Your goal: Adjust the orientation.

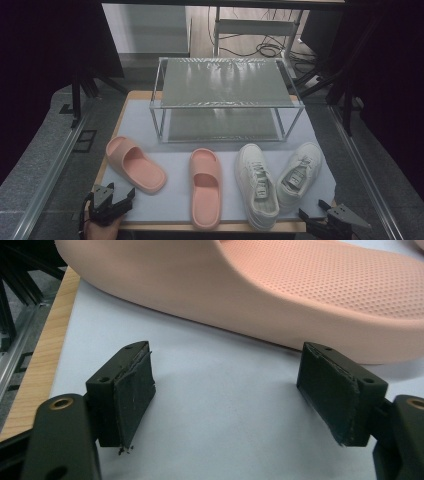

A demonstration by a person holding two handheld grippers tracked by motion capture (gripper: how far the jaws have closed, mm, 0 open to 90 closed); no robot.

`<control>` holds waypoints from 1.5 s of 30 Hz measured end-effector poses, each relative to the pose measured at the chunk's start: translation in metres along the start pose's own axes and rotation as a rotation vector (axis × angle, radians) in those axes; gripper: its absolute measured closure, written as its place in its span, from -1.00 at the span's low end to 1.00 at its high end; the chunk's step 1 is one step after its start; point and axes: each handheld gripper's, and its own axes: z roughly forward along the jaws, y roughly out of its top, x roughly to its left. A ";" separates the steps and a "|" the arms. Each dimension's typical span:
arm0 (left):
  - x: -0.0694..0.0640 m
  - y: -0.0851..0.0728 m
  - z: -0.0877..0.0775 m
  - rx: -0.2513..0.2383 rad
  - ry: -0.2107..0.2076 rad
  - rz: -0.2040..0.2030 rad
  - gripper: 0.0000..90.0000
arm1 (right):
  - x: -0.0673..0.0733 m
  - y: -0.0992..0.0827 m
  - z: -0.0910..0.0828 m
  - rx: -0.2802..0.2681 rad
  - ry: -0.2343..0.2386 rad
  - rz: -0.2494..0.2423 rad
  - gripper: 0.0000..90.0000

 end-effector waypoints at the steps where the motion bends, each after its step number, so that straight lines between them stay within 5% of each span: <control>1: 0.000 0.000 0.000 0.000 0.000 0.000 -0.50 | 0.000 0.000 0.000 0.000 0.000 0.000 -0.62; 35: -0.001 0.004 -0.002 0.029 0.003 0.000 -0.48 | 0.000 0.000 0.001 0.003 0.006 -0.005 -0.67; 45: -0.005 0.010 -0.012 0.023 -0.018 -0.003 -0.31 | 0.000 0.000 0.001 0.003 0.006 -0.005 -0.67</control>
